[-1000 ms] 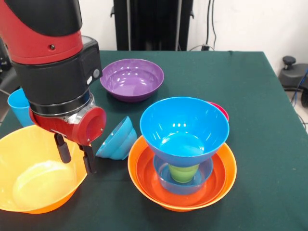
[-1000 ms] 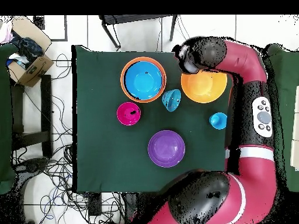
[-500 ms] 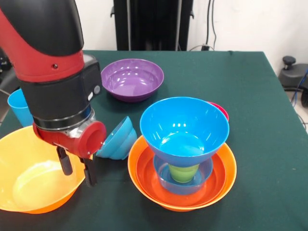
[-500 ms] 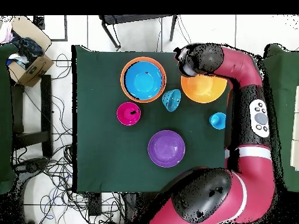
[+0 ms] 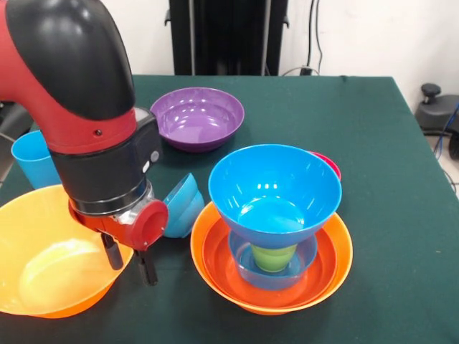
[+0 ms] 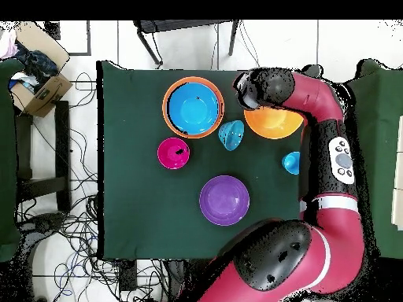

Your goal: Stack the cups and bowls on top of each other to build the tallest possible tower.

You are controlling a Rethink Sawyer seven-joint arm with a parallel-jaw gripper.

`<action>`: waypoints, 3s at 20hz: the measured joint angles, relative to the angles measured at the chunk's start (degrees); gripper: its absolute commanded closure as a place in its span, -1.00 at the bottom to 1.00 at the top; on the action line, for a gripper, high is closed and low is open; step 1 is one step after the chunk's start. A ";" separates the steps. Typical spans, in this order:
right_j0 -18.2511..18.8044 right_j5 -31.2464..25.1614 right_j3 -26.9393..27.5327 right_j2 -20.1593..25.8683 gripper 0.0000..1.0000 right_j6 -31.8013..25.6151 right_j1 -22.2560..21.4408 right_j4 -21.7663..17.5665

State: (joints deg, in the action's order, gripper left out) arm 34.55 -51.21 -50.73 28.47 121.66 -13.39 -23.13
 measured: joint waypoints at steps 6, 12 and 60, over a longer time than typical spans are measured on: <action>0.01 0.00 -0.32 -0.03 -1.00 0.00 0.38 -0.18; 0.02 0.00 -0.32 -0.04 -1.00 0.00 0.38 -0.37; -0.05 -7.04 -0.76 -0.15 1.00 -0.01 -9.73 -1.13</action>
State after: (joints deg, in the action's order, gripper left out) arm 34.50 -58.25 -51.49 28.32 121.64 -23.12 -24.26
